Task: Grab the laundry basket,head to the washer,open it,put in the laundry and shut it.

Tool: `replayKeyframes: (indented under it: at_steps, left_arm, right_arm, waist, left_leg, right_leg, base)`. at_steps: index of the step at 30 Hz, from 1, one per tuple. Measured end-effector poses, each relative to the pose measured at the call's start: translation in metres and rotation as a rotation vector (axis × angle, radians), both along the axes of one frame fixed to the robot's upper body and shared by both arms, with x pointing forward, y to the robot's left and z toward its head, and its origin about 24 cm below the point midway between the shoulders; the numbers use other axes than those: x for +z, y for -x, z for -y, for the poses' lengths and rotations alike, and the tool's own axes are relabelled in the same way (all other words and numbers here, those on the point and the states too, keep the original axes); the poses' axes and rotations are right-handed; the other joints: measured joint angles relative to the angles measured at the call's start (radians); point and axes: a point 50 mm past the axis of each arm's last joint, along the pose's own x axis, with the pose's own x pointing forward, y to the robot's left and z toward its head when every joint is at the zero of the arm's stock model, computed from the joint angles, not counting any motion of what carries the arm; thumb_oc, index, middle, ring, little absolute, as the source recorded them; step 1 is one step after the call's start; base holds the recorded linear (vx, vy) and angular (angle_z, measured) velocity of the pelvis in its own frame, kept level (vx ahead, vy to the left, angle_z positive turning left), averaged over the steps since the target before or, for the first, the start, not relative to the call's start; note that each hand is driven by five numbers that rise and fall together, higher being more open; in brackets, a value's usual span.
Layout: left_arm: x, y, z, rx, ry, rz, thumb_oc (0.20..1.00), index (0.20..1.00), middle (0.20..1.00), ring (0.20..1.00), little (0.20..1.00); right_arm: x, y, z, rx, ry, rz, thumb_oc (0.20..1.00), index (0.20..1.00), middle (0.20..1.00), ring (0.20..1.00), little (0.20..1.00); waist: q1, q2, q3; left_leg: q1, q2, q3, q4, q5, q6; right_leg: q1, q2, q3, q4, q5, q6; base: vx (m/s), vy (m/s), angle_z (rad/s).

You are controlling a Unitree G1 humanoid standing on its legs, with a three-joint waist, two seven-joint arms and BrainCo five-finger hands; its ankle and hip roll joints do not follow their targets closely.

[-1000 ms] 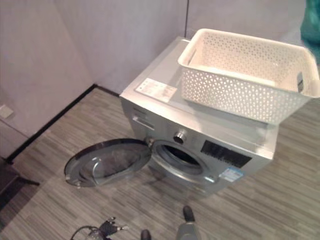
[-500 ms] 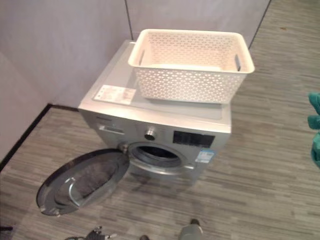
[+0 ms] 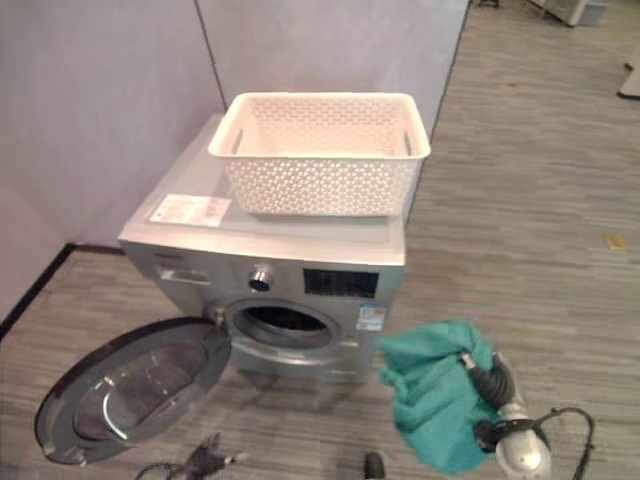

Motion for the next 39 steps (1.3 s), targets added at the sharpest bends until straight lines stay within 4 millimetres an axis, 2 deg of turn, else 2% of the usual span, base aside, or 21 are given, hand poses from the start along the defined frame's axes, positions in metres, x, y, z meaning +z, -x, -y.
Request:
replayKeyframes:
  at_steps: [2,4,5,6,9,13,17,21,24,29,39]
  left_arm:
    - [0.012,-0.016,0.013,-0.125,-0.006,0.102,1.000,1.000,1.000,1.000,1.000]
    - [0.018,-0.028,0.021,-0.134,0.003,0.149,1.000,1.000,1.000,1.000,1.000]
    - [0.029,-0.035,0.026,-0.265,-0.043,0.206,1.000,1.000,1.000,1.000,1.000]
    - [0.035,-0.040,0.030,-0.324,-0.047,0.247,1.000,1.000,1.000,1.000,1.000]
    - [0.053,-0.061,0.051,-0.390,-0.009,0.354,1.000,1.000,1.000,1.000,1.000]
    - [0.061,-0.066,0.066,-0.437,0.035,0.402,1.000,1.000,1.000,1.000,1.000]
    - [0.071,-0.075,0.092,-0.571,0.074,0.419,1.000,1.000,1.000,1.000,1.000]
    - [0.072,-0.075,0.108,-0.577,0.149,0.399,1.000,1.000,1.000,1.000,1.000]
    - [0.083,-0.086,0.121,-0.540,0.217,0.427,1.000,1.000,1.000,1.000,1.000]
    - [0.103,-0.102,0.151,-0.526,0.309,0.473,1.000,1.000,1.000,1.000,1.000]
    - [0.118,-0.109,0.165,-0.487,0.418,0.475,1.000,1.000,1.000,1.000,1.000]
  right_arm:
    - [-0.008,0.002,-0.017,0.084,-0.074,-0.035,0.200,0.200,0.200,0.200,0.200]
    - [-0.006,-0.001,-0.020,0.099,-0.103,-0.025,0.200,0.200,0.200,0.200,0.200]
    - [-0.006,-0.007,-0.027,0.122,-0.154,-0.021,0.200,0.200,0.200,0.200,0.200]
    - [-0.006,-0.009,-0.031,0.141,-0.175,-0.018,0.200,0.200,0.200,0.200,0.200]
    - [-0.003,-0.016,-0.041,0.181,-0.249,-0.004,0.200,0.200,0.200,0.200,0.200]
    - [0.004,-0.026,-0.046,0.197,-0.308,0.027,0.200,0.200,0.200,0.200,0.200]
    - [0.019,-0.043,-0.047,0.254,-0.305,0.070,0.200,0.200,0.200,0.200,0.200]
    - [0.036,-0.058,-0.061,0.321,-0.346,0.132,0.200,0.200,0.200,0.200,0.200]
    - [0.048,-0.065,-0.067,0.340,-0.381,0.180,0.200,0.200,0.200,0.200,0.200]
    - [0.051,-0.067,-0.067,0.316,-0.390,0.200,0.200,0.200,0.200,0.200,0.200]
    - [0.057,-0.072,-0.064,0.272,-0.416,0.234,0.200,0.200,0.200,0.200,0.200]
  waist:
    - [0.021,0.001,0.001]
    - [0.029,0.010,0.002]
    - [0.032,0.007,0.013]
    - [0.036,0.005,0.015]
    - [0.046,-0.002,0.030]
    - [0.044,-0.004,0.045]
    - [0.042,-0.005,0.067]
    - [0.039,-0.007,0.075]
    - [0.043,-0.010,0.103]
    - [0.038,-0.008,0.116]
    - [0.015,-0.002,0.120]
  left_leg:
    - [0.000,-0.002,-0.004,-0.001,0.000,0.000]
    - [0.000,-0.006,-0.005,-0.001,-0.001,0.001]
    - [0.007,-0.006,-0.007,-0.001,-0.001,0.001]
    - [0.006,-0.005,-0.014,-0.001,-0.001,0.001]
    - [-0.010,-0.005,-0.038,0.000,0.004,0.003]
    - [-0.017,-0.004,-0.050,-0.001,0.006,0.004]
    - [-0.041,-0.004,-0.062,0.000,0.012,0.003]
    - [-0.046,-0.001,-0.054,0.000,0.012,0.004]
    - [-0.050,-0.002,-0.057,0.000,0.012,0.004]
    - [-0.069,-0.003,-0.084,0.000,0.014,0.006]
    - [-0.079,-0.005,-0.105,0.000,0.014,0.006]
  right_leg:
    - [0.002,0.001,-0.008,0.003,0.000,-0.001]
    - [0.003,0.000,-0.008,0.003,0.001,0.000]
    - [0.012,-0.002,-0.010,-0.001,0.001,0.001]
    - [0.014,-0.002,-0.014,0.000,0.001,0.001]
    - [0.013,-0.002,-0.037,-0.001,0.000,0.001]
    - [0.013,-0.002,-0.049,-0.001,-0.003,0.002]
    - [-0.005,-0.002,-0.065,0.000,-0.001,-0.001]
    - [-0.017,0.002,-0.060,0.007,-0.001,-0.002]
    - [-0.019,0.001,-0.062,0.005,-0.001,-0.002]
    - [-0.022,-0.001,-0.082,0.003,-0.006,-0.001]
    - [-0.019,-0.003,-0.099,0.008,-0.009,-0.003]
  base:
    - [0.01,-0.039,0.16]
    - [0.02,-0.055,0.04]
    - [-0.02,-0.050,0.05]
    - [-0.03,-0.038,0.12]
    - [-0.03,-0.030,0.23]
    - [-0.01,-0.037,0.10]
    - [-0.01,-0.017,0.07]
    - [-0.01,-0.020,-0.07]
    - [-0.02,-0.030,0.03]
    - [0.00,-0.016,0.14]
    - [0.02,-0.001,0.06]
